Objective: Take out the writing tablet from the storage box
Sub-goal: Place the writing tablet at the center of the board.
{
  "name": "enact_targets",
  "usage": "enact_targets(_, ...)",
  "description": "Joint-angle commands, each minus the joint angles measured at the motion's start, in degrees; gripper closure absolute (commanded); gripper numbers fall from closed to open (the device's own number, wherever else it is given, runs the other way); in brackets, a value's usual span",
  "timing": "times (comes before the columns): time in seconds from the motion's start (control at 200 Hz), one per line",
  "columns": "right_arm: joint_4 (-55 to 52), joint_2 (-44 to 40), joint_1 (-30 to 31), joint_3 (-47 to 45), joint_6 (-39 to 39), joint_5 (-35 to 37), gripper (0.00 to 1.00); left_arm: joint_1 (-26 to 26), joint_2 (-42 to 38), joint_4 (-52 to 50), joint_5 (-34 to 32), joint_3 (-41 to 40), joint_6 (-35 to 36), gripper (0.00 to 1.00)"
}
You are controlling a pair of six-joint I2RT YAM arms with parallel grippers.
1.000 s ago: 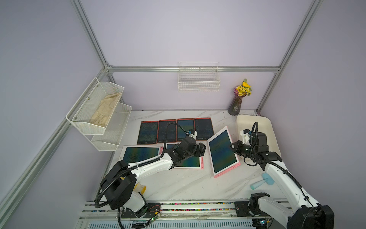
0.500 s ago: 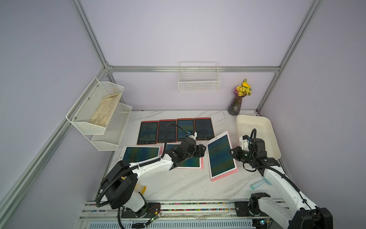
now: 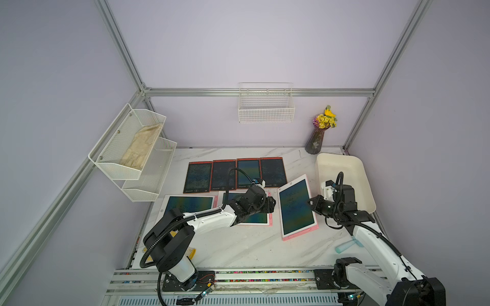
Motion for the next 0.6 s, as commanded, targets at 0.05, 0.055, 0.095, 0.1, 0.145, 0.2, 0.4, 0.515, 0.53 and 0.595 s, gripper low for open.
enact_targets(0.05, -0.8, 0.0, 0.2, -0.6, 0.9, 3.5, 0.90, -0.2, 1.2, 2.1, 1.3, 3.6, 0.0, 0.33)
enact_targets(0.055, -0.8, 0.0, 0.2, -0.6, 0.9, 3.5, 0.90, -0.2, 1.2, 2.1, 1.3, 3.6, 0.0, 0.33)
enact_targets(0.095, -0.9, 0.1, 0.2, -0.6, 0.9, 3.6, 0.89, -0.2, 1.4, 2.3, 1.4, 3.7, 0.0, 0.33)
enact_targets(0.1, -0.9, 0.2, 0.2, -0.6, 0.9, 3.6, 0.89, -0.2, 1.4, 2.3, 1.4, 3.7, 0.0, 0.33)
enact_targets(0.145, -0.8, 0.3, 0.2, -0.5, 0.9, 3.7, 0.88, -0.2, 1.5, 2.4, 1.5, 3.7, 0.0, 0.33)
enact_targets(0.2, -0.8, 0.6, 0.2, -0.5, 0.9, 4.0, 0.87, -0.2, 1.7, 2.5, 1.6, 3.7, 0.0, 0.33)
enact_targets(0.4, -0.5, 1.3, 0.2, -0.6, 1.1, 4.3, 0.82, -0.1, 2.4, 3.0, 2.0, 4.0, 0.0, 0.33)
enact_targets(0.515, -0.2, 1.7, 0.2, -0.7, 1.2, 4.5, 0.81, -0.1, 3.3, 3.3, 2.7, 4.4, -0.1, 0.33)
enact_targets(0.53, -0.2, 1.8, 0.2, -0.8, 1.2, 4.5, 0.82, -0.1, 3.4, 3.4, 2.8, 4.5, -0.1, 0.33)
enact_targets(0.595, -0.3, 2.1, 0.2, -0.7, 1.2, 5.1, 0.78, -0.1, 3.9, 3.5, 3.2, 4.7, -0.3, 0.33)
